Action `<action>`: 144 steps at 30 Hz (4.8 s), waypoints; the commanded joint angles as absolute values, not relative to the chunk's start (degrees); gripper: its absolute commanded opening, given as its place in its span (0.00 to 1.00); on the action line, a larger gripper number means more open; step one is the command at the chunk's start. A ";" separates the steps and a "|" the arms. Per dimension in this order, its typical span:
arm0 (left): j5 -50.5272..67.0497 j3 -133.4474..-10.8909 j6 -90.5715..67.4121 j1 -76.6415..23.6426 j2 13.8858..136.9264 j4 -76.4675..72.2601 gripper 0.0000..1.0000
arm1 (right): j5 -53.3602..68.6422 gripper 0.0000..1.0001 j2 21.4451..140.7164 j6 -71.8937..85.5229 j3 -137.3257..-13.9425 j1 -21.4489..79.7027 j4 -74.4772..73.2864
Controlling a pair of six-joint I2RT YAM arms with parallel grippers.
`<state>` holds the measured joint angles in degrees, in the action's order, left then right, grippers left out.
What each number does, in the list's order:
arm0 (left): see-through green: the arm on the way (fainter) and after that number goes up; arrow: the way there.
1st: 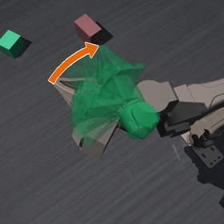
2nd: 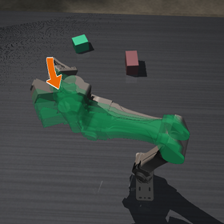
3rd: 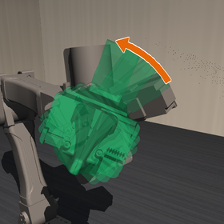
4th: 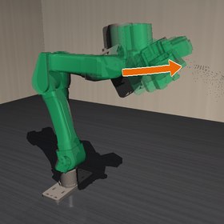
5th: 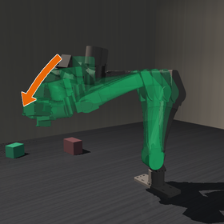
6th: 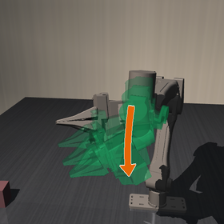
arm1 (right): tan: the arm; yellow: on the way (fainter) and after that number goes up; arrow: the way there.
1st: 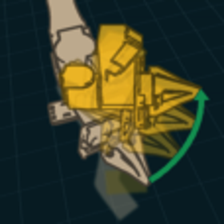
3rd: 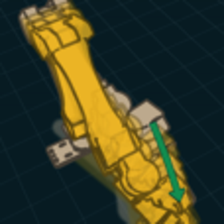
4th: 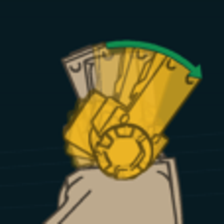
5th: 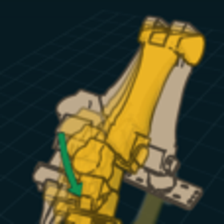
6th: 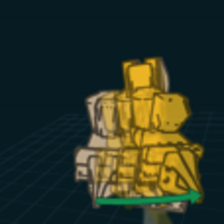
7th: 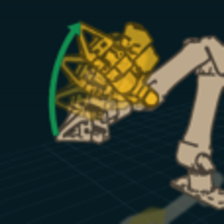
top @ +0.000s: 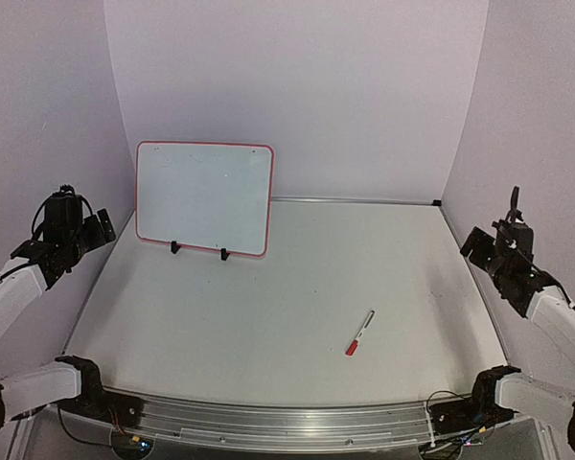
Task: Write a sentence on the whiteboard
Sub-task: Pick up the whiteboard stand from the center of the board, then move the whiteboard stand to the center of the board.
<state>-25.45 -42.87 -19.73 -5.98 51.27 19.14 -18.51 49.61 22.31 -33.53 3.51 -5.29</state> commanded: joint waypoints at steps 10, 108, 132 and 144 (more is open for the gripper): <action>-16.95 -54.60 -14.68 -7.63 65.63 24.45 0.99 | -4.98 0.98 53.20 25.41 -37.19 3.26 -7.10; -11.44 -63.60 -25.11 -29.62 104.92 12.12 0.00 | 6.47 0.95 51.73 24.10 -37.92 3.29 -11.43; -18.11 -66.16 -47.93 -49.95 108.94 13.82 0.00 | 3.28 0.88 63.24 31.02 -38.91 15.58 -11.17; -14.90 -61.66 -46.97 -52.27 105.65 8.01 0.40 | 1.69 0.81 70.43 41.63 -43.30 24.76 -16.49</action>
<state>-18.57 -63.24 -47.99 -50.96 109.06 13.46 3.60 69.03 36.77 -39.52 22.17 -13.01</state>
